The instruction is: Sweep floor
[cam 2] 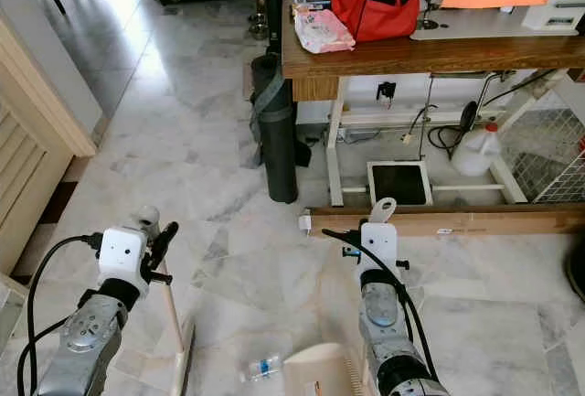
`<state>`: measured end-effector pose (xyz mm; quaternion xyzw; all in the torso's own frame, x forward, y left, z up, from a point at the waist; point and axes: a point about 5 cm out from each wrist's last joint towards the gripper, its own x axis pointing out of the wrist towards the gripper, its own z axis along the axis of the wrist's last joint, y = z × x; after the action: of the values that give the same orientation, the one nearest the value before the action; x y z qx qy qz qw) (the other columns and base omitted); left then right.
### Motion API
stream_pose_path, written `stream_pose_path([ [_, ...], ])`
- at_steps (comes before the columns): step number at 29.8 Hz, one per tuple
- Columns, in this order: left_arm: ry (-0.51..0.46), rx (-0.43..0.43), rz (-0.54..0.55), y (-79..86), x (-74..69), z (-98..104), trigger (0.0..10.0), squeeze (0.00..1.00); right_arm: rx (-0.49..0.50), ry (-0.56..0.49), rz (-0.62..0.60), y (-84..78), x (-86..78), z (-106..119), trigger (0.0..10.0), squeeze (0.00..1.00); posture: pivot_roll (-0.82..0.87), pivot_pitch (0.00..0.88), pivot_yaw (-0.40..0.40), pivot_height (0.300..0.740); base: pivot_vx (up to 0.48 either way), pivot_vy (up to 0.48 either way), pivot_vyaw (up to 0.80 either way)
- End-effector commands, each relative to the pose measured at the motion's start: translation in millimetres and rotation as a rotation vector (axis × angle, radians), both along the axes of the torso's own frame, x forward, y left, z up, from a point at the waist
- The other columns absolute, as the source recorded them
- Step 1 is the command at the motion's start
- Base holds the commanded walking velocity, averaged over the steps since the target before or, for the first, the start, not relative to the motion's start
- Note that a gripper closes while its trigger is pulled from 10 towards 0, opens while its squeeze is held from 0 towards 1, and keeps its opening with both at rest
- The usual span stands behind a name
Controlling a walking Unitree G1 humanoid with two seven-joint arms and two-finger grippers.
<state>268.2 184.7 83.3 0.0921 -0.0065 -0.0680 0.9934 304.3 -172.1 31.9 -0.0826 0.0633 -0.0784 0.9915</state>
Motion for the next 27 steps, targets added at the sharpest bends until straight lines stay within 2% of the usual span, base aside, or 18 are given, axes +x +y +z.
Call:
stream_pose_path([
  [1,-0.025,0.005,0.008,4.9,0.5,7.4,10.0,0.00,0.001,0.071,-0.010,-2.3,-6.3,-11.5,10.0,0.00,0.17,0.155,0.052,0.740,0.000,0.000,0.00],
  [6,-0.019,0.005,0.011,5.6,1.7,7.3,10.0,0.00,0.012,0.128,-0.009,-4.1,-8.3,-17.7,10.0,0.00,0.16,0.150,0.048,0.740,0.000,0.000,0.00],
  [7,-0.016,0.004,0.011,6.2,2.4,7.2,10.0,0.00,0.003,0.185,-0.007,-5.2,-9.5,-22.7,10.0,0.00,0.16,0.150,0.046,0.740,0.000,0.000,0.00],
  [14,-0.012,0.000,0.012,6.3,4.8,7.0,10.0,0.00,0.036,0.323,-0.019,-8.4,-9.5,-31.3,10.0,0.00,0.15,0.143,0.042,0.740,0.000,0.000,0.00],
  [17,-0.014,-0.003,0.010,5.8,5.5,7.6,10.0,0.00,0.024,0.426,0.047,-5.2,-10.7,-37.5,10.0,0.00,0.15,0.141,0.041,0.740,0.000,0.000,0.00],
  [24,-0.016,-0.008,0.004,4.4,6.2,7.7,10.0,0.00,0.024,0.515,0.055,-5.7,-12.1,-41.6,10.0,0.00,0.15,0.140,0.042,0.740,0.000,0.000,0.00],
  [27,-0.017,-0.008,0.002,4.1,7.3,8.2,10.0,0.00,0.021,0.569,0.108,-1.7,-11.2,-42.4,10.0,0.00,0.15,0.138,0.043,0.740,0.000,0.000,0.00],
])
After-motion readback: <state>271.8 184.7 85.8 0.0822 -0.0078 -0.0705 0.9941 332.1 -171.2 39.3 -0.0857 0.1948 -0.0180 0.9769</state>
